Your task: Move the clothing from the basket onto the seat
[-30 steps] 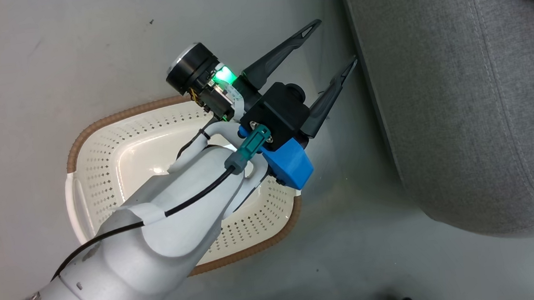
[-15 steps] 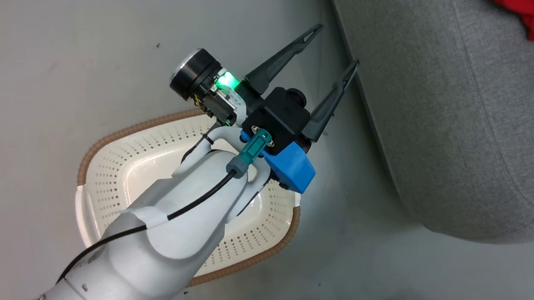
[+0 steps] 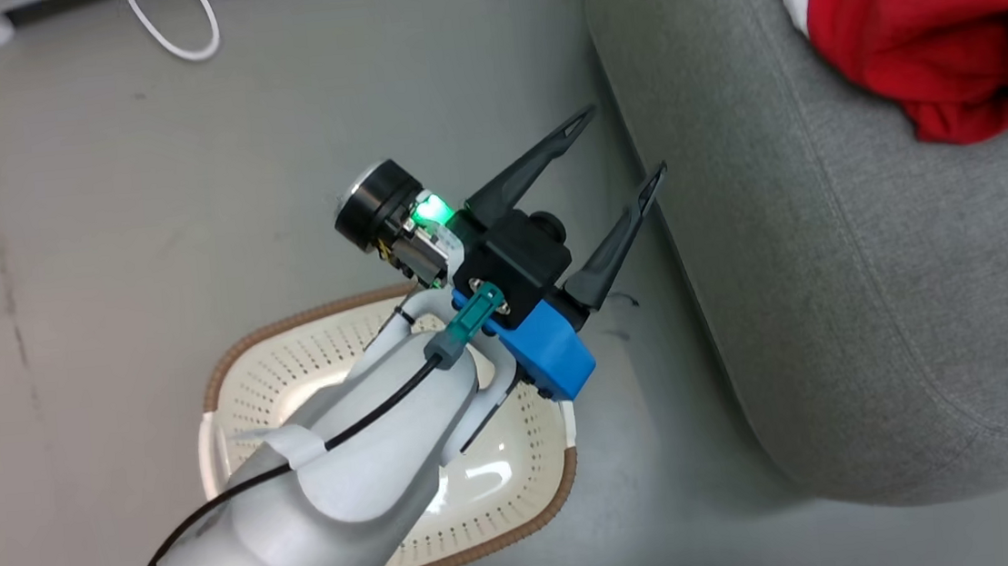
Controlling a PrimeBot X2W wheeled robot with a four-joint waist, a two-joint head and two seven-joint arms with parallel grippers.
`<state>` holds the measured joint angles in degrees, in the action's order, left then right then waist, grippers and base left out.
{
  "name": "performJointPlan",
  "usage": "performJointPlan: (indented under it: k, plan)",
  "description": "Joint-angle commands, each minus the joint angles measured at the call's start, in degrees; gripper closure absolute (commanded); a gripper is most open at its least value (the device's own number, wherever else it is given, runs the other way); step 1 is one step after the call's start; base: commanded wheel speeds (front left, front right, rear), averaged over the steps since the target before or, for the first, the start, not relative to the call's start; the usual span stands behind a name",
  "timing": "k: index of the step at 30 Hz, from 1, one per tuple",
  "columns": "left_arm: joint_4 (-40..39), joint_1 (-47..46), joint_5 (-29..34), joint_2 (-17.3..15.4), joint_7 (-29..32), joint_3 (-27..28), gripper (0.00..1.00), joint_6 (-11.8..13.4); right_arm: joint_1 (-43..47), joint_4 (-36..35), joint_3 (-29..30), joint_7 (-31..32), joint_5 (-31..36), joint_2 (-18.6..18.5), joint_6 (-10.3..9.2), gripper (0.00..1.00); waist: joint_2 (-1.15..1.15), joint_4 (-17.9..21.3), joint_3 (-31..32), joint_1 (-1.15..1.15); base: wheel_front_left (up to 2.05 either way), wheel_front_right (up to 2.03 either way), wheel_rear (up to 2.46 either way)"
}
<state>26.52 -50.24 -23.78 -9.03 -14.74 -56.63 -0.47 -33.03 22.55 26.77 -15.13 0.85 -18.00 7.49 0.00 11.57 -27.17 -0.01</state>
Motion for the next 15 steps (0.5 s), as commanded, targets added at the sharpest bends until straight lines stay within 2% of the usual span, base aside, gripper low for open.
performJointPlan:
  k: [1, 7, 15]
  plan:
    - [0.21, 1.61, -0.46, 0.16, -0.36, 0.51, 0.00, 0.32, 2.54, -2.29, -1.47, -0.03, -0.19, 1.12, 0.01, 0.00, 0.00, -0.98, 3.61, 0.01, 0.00, 0.00, 0.00]
    - [-0.34, 5.18, -1.27, 0.63, -0.47, 2.15, 0.00, 0.83, 8.02, -8.60, -7.10, -0.02, -0.78, 3.87, 0.01, 0.00, 0.00, -3.00, 8.35, 0.01, 0.00, 0.00, 0.00]
    - [-1.98, 10.77, -1.18, -0.13, -0.49, 6.11, 0.00, 1.37, 12.69, -12.97, -17.42, -0.02, -2.32, 7.38, 0.01, 0.00, 0.00, -5.68, 12.97, 0.01, 0.00, 0.00, 0.00]
